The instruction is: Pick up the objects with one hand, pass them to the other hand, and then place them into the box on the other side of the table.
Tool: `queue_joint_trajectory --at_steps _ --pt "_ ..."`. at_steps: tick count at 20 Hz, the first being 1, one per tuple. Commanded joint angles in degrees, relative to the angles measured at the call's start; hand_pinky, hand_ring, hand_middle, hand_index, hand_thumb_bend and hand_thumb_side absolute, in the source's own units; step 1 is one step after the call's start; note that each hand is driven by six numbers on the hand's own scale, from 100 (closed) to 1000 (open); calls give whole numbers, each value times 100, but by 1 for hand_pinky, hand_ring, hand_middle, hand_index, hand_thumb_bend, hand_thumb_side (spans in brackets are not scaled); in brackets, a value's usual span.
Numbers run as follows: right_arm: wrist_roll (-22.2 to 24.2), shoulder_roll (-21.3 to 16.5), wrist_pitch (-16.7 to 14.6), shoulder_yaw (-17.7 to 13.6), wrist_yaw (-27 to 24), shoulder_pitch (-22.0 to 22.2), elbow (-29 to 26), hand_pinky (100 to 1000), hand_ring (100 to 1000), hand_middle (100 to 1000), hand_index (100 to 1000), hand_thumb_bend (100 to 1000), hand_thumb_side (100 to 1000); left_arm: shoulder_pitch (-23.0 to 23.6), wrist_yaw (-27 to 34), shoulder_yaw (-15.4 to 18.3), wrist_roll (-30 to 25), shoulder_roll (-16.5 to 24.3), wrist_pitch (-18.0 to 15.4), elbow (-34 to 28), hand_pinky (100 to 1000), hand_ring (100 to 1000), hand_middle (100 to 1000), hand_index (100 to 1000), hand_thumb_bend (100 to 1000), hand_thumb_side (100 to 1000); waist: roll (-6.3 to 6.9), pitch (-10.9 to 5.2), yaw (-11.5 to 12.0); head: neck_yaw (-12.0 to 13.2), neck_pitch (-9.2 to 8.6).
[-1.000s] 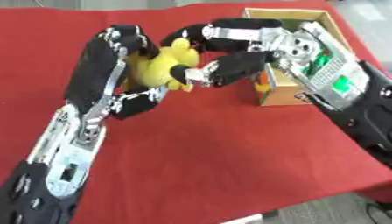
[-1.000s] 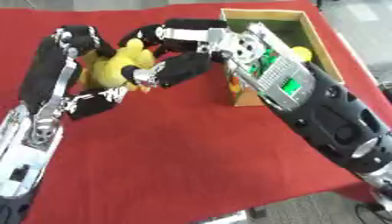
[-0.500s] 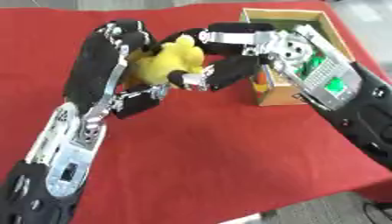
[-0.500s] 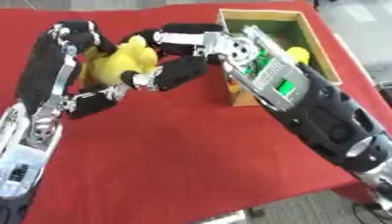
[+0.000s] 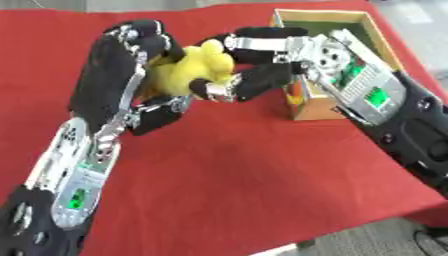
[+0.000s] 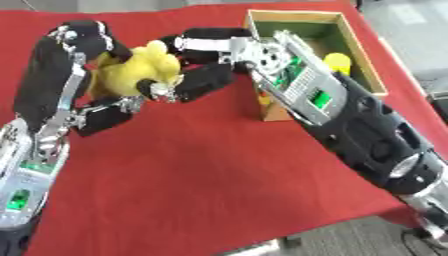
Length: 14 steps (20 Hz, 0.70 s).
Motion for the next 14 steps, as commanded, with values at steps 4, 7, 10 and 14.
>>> queue_joint_trajectory --at_steps 4,7,10,14 --pt "-303 -80 192 -93 -530 -91 -133 894 930 522 691 100 438 -113 8 -88 -8 -128 -84 -130 591 494 380 513 100 100 5 -86 -32 -17 -1" --pt "-417 -97 328 -96 -860 -87 -235 873 881 449 610 100 396 -112 -31 -87 -16 -133 -88 -69 619 510 413 550 223 100 10 -87 -40 -21 7" --pt "-447 -122 414 -106 -1063 -75 -319 856 850 396 554 100 342 -103 -97 -73 -10 -133 -54 -31 664 548 472 609 437 100 12 -87 -46 -29 -1" --pt "-424 -145 475 -128 -1146 -49 -370 849 836 360 517 100 290 -92 -203 -61 34 -129 36 -14 701 608 541 706 652 100 12 -90 -49 -35 -32"
